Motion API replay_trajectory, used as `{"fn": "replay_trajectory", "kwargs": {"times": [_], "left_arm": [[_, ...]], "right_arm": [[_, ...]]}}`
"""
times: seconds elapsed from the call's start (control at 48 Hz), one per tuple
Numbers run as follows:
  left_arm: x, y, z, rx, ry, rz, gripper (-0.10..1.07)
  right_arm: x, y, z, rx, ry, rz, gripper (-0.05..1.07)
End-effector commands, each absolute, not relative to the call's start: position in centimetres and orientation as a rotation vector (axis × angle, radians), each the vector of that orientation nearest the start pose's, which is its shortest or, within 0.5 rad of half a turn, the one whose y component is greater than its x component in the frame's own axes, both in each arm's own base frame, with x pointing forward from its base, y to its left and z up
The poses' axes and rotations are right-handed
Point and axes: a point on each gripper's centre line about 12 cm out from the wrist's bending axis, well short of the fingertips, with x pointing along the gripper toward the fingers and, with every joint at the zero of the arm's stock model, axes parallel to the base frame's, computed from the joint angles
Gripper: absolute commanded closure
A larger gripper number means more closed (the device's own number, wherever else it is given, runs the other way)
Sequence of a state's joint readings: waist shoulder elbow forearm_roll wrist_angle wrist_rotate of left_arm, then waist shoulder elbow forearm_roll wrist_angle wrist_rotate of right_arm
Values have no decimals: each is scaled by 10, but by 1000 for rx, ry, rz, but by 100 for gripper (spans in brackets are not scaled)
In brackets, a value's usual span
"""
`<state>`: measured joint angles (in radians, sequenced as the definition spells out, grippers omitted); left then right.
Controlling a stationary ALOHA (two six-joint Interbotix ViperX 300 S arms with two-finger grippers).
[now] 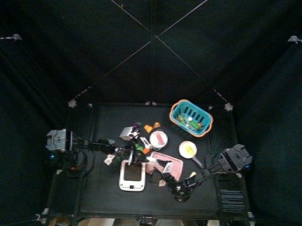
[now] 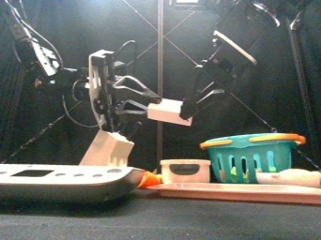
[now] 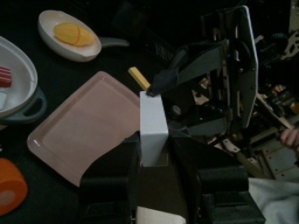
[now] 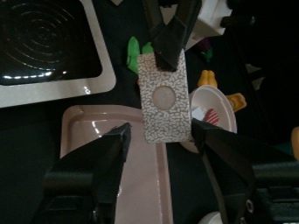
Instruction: Regrasp rice
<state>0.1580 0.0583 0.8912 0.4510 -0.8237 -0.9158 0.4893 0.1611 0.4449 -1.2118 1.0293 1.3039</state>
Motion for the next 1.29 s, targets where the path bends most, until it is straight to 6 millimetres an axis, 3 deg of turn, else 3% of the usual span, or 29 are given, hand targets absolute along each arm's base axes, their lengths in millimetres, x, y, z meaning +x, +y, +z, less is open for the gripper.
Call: {"fn": "replay_trajectory", "kwargs": {"times": [0.0,0.271,0.542,0.875,1.271], "left_arm": [[367,22,169,-647,183,-116,38],[368,21,170,-655,181,-118,38],[368,21,171,-658,177,-119,38],[369,22,173,-683,164,-103,38],[369,22,177,-742,147,-108,38]], "right_arm": [[386,98,192,-378,739,-534,10],[391,87,192,-373,739,-557,12],[394,83,185,-375,752,-559,27],[399,81,186,-367,753,-575,25],[403,74,185,-357,759,-604,11]]}}
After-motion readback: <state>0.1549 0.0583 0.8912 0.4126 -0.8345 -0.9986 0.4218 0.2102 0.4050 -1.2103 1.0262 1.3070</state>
